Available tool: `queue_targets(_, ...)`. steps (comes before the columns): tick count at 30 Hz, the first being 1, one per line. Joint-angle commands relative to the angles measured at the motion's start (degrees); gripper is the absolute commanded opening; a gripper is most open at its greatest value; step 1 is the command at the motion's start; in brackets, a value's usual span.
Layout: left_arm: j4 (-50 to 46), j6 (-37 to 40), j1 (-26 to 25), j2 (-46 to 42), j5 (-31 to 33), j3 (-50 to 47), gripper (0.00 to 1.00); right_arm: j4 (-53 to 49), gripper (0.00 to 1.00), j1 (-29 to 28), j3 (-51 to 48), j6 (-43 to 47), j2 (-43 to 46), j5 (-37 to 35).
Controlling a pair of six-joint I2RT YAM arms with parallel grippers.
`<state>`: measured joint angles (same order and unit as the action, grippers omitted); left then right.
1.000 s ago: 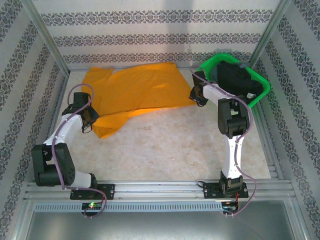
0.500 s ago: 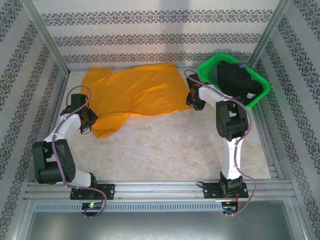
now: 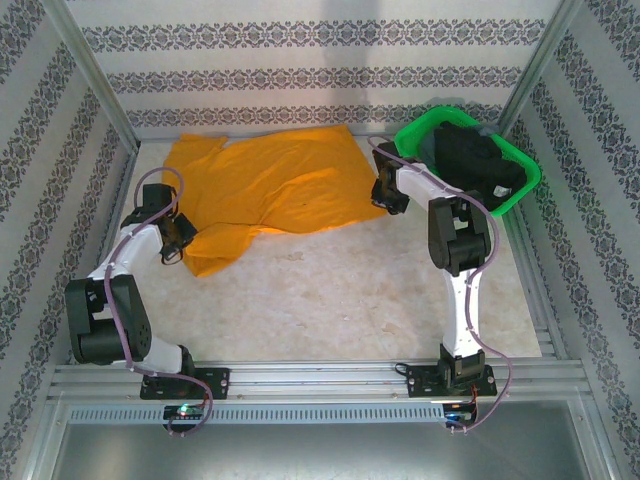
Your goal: Fold and stack the t-shirts
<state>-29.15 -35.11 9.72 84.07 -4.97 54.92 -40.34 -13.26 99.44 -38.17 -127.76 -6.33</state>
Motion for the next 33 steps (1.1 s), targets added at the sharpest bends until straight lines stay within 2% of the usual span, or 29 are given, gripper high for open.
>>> queue_targets(1,0.5,1.11,-0.57,0.52,-0.93,1.86,0.0,-4.94,0.23,0.27,2.19,0.94,-1.22,1.24)
queue_targets(3,0.49,1.14,-0.57,0.65,-1.25,2.21,0.0,-6.07,0.18,0.34,2.02,1.12,-1.07,1.38)
queue_targets(6,0.59,1.15,-0.67,0.68,-1.72,2.74,0.0,-5.3,0.0,0.42,0.03,1.16,0.13,0.97)
queue_targets(11,-0.81,2.58,-1.83,0.49,-2.74,3.99,0.0,-3.14,0.0,0.89,-4.57,1.71,5.26,-0.88)
queue_targets(17,-7.6,3.7,-8.34,-2.87,-1.41,2.89,0.0,-3.58,0.0,1.13,-11.88,4.68,12.17,-1.28)
queue_targets(22,-14.93,-0.48,-12.01,-11.92,1.55,-4.19,0.0,-2.82,0.0,0.98,-22.89,5.29,20.07,-0.69)
queue_targets(26,-24.24,-3.69,-14.58,-21.35,5.62,-8.25,0.0,-2.61,0.0,0.7,-31.87,5.22,27.48,-1.92)
queue_targets(29,-31.47,-7.69,-16.48,-27.45,10.67,-8.77,0.0,-2.8,0.0,0.41,-38.01,4.51,33.08,-2.0)
queue_targets(33,-35.63,-12.62,-18.58,-31.11,11.29,-7.68,0.0,-3.99,0.0,-0.32,-44.66,2.71,40.48,-1.97)
